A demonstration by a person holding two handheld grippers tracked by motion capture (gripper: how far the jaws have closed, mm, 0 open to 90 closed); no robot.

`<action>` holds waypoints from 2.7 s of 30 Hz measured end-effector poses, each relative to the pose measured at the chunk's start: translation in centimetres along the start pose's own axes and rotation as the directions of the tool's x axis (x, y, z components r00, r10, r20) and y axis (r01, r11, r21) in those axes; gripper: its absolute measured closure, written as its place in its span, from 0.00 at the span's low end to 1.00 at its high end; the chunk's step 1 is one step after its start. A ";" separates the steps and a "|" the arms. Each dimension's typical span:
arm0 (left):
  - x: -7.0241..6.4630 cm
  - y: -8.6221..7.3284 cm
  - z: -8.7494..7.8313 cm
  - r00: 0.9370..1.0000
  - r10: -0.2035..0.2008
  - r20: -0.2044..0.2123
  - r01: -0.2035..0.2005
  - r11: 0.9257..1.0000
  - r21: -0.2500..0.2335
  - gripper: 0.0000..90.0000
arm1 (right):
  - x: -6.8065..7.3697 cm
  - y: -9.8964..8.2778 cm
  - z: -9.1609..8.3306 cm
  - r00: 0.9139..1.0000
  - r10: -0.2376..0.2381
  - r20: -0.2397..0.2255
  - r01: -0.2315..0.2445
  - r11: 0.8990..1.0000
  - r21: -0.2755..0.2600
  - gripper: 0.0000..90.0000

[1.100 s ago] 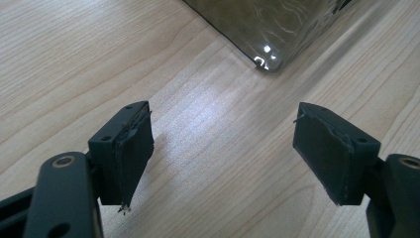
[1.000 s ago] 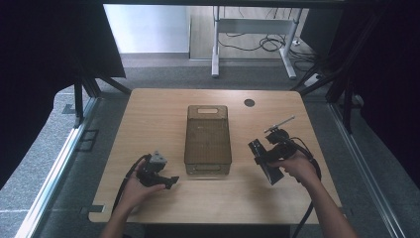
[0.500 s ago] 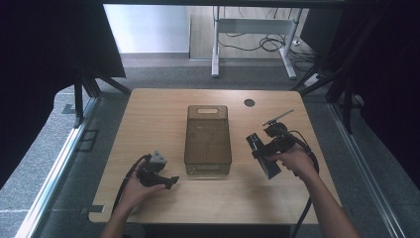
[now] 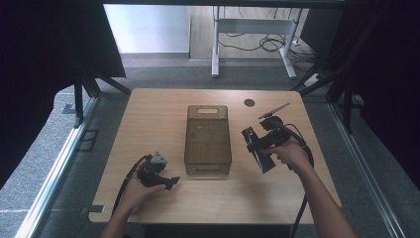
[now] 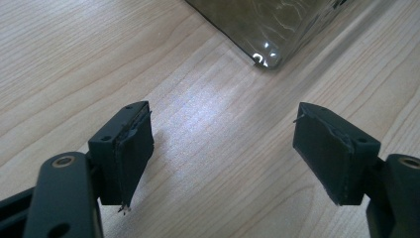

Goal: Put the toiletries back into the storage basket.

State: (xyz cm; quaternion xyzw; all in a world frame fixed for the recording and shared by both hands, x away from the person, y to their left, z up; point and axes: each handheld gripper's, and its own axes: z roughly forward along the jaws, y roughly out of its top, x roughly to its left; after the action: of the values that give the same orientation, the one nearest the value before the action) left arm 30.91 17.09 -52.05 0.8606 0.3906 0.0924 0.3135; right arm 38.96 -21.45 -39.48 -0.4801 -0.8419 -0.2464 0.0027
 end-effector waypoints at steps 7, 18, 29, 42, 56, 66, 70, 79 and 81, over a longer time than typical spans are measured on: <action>-0.1 0.0 0.1 1.000 0.002 0.003 -0.002 1.000 0.006 0.27 | 0.4 0.8 0.2 1.000 0.004 -0.014 -0.005 1.000 -0.009 0.51; -0.2 0.0 0.3 1.000 0.003 0.008 -0.003 1.000 0.007 0.27 | 0.8 2.1 0.7 1.000 0.014 -0.026 -0.014 1.000 -0.011 0.52; -0.2 0.0 0.3 1.000 0.003 0.009 -0.003 1.000 0.008 0.27 | 0.8 3.1 1.2 0.999 0.037 -0.040 -0.037 0.999 -0.013 0.52; -0.3 0.0 0.5 1.000 0.010 0.015 -0.010 1.000 0.012 0.27 | 1.7 4.6 1.8 0.998 0.035 -0.049 -0.036 0.999 -0.014 0.52; -0.4 0.0 0.7 1.000 0.015 0.019 -0.015 1.000 0.018 0.26 | 3.3 6.5 2.8 0.998 0.021 -0.061 -0.022 1.000 -0.007 0.52; -0.5 0.0 0.7 1.000 0.011 0.022 -0.012 1.000 0.019 0.26 | 4.5 7.8 3.5 0.997 0.019 -0.074 -0.019 1.000 -0.004 0.52; -0.4 0.0 0.7 1.000 0.011 0.021 -0.011 1.000 0.019 0.26 | 4.8 8.3 4.0 0.998 0.018 -0.063 -0.018 1.000 0.008 0.52; -0.2 0.0 0.5 1.000 0.010 0.019 -0.010 1.000 0.014 0.26 | 5.5 9.3 4.5 0.998 0.021 -0.065 -0.020 1.000 0.005 0.52; -0.2 0.0 0.5 1.000 0.011 0.018 -0.011 1.000 0.011 0.26 | 5.5 9.5 4.8 0.998 0.023 -0.066 -0.022 1.000 0.004 0.52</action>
State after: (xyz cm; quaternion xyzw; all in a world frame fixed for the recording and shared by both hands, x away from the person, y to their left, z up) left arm 30.95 16.74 -52.41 0.8652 0.3836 0.0843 0.3118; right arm 44.74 -11.03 -38.44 -0.4812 -0.8362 -0.2608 0.0340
